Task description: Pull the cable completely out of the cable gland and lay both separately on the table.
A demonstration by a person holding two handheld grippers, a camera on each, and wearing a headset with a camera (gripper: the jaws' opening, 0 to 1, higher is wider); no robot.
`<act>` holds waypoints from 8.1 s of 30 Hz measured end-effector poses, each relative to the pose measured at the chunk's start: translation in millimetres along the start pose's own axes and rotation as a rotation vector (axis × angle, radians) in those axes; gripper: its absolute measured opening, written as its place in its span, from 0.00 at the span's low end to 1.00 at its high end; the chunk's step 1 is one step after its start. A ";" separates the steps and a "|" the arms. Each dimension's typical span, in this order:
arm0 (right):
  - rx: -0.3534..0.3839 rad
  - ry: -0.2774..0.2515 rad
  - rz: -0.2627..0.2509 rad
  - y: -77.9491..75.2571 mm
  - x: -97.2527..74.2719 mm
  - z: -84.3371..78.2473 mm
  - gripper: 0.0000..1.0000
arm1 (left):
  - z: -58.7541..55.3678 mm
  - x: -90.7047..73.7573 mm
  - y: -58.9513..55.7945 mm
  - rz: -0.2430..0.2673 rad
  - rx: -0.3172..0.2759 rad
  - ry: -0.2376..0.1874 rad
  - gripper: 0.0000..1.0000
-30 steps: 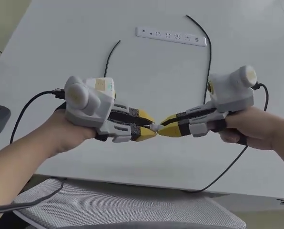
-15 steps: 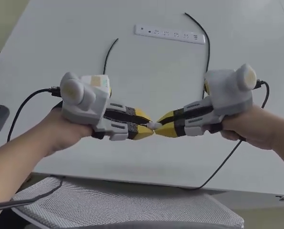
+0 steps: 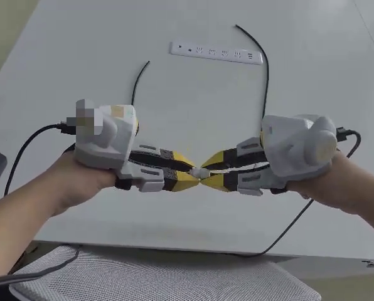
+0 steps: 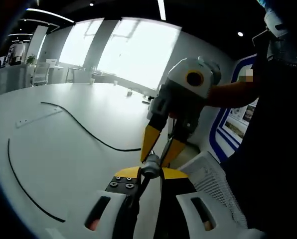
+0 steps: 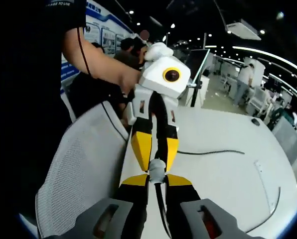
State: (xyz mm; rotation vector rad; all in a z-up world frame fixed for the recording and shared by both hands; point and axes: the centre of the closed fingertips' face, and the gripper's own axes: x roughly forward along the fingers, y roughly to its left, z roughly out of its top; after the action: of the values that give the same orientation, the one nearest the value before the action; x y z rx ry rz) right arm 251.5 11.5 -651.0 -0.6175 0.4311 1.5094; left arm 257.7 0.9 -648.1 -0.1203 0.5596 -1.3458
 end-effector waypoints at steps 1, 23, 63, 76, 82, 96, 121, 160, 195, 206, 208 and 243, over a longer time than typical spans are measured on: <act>-0.035 0.009 -0.028 -1.3 0.1 0.0 0.07 | 0.6 -0.2 1.0 -0.001 -0.011 -0.002 0.15; -0.194 0.074 -0.161 -1.9 -0.2 -1.0 0.08 | 0.4 -0.6 -0.5 -0.020 -0.085 0.010 0.15; 1.064 -0.217 0.438 2.7 -7.6 -1.6 0.11 | -1.8 4.8 -7.4 0.001 0.263 0.080 0.15; 0.884 -0.126 0.465 11.9 -5.7 -3.6 0.08 | -6.5 8.8 -10.2 -0.020 0.275 0.104 0.15; 0.700 -0.124 0.379 12.5 -3.8 -1.6 0.08 | -8.2 6.8 -7.8 -0.018 0.253 0.106 0.15; 0.214 0.010 0.109 10.9 -1.2 -2.3 0.07 | -7.2 5.5 -6.1 -0.013 0.209 0.095 0.15; -0.050 0.093 -0.188 8.0 1.5 -3.3 0.08 | -6.8 1.2 -7.5 -0.012 0.155 0.072 0.15; 0.142 0.135 -0.467 -11.2 -22.8 -25.2 0.14 | 9.8 1.2 -0.2 0.018 0.216 0.025 0.15; 0.165 0.180 -0.560 -16.9 -20.8 -24.0 0.00 | 11.9 8.1 0.7 0.052 0.240 0.027 0.15; 0.202 0.193 -0.567 -18.7 -22.9 -31.4 0.00 | 12.5 9.5 2.2 0.062 0.245 0.030 0.15; 0.222 0.188 -0.568 -19.6 -24.8 -34.0 0.00 | 13.0 9.0 2.6 0.063 0.246 0.029 0.15; 0.731 0.108 -0.714 -25.6 -39.1 -91.3 0.00 | 16.2 13.5 4.7 0.101 0.262 0.000 0.15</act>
State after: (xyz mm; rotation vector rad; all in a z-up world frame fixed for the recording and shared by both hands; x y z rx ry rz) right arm 285.9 -74.6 -695.0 -0.2189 0.7075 0.5690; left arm 270.6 -14.5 -640.1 0.1202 0.3799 -1.3083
